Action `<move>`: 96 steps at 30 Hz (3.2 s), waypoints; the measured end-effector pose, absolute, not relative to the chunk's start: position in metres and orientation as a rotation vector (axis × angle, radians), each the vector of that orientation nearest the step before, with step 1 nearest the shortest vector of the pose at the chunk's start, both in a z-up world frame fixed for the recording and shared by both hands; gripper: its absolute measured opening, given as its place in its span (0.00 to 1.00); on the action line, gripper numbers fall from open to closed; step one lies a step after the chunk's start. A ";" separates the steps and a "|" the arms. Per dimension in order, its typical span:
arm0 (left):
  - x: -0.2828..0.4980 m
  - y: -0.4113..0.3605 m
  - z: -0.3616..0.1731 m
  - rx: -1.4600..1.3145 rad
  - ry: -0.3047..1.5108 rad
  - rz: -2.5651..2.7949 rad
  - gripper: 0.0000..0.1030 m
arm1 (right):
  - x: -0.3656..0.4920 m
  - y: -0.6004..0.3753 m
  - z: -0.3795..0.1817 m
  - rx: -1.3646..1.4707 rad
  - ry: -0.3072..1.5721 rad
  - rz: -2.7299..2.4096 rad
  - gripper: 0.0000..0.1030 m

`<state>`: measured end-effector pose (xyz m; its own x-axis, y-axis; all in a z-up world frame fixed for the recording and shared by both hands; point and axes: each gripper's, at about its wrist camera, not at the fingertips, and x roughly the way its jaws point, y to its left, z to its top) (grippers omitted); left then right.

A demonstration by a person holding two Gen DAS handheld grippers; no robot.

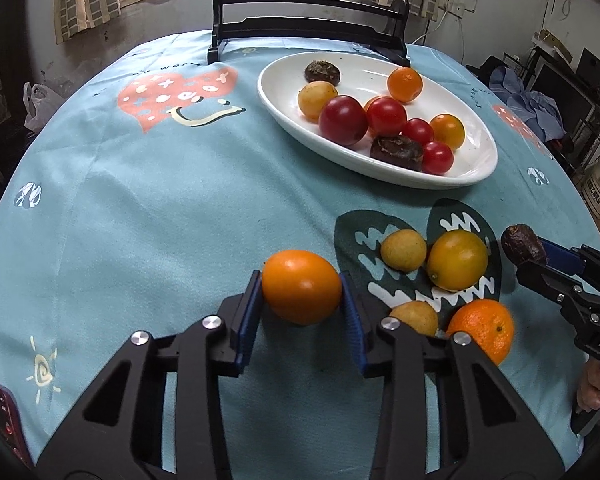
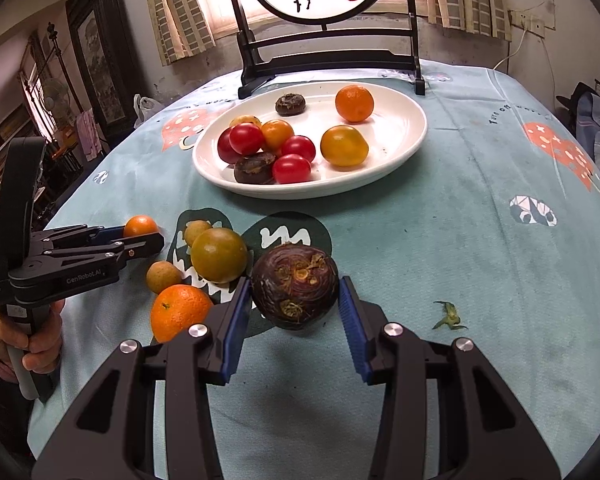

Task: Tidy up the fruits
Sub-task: 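Grasp the dark round fruit with the right tool while the left tool grasps an orange tomato, then carry both fruits onto the white plate and open both tools, then grasp the mandarin with the right tool while the left tool grasps a small yellow fruit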

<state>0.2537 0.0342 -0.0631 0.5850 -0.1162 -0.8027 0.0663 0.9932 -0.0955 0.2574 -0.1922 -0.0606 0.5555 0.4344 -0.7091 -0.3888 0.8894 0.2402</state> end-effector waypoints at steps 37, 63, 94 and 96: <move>0.380 -0.003 -0.004 -0.080 0.765 -0.084 0.78 | 0.371 -0.188 -0.023 0.185 0.673 0.397 0.45; 0.266 0.063 -0.030 -0.188 0.803 0.063 0.95 | 0.237 -0.130 -0.057 -0.055 0.879 0.666 0.57; 0.262 0.061 -0.027 -0.158 0.832 -0.028 0.94 | 0.247 -0.164 -0.043 0.097 0.817 0.643 0.43; 0.257 0.053 -0.027 -0.114 0.829 -0.097 0.93 | 0.252 -0.174 -0.042 0.115 0.808 0.584 0.43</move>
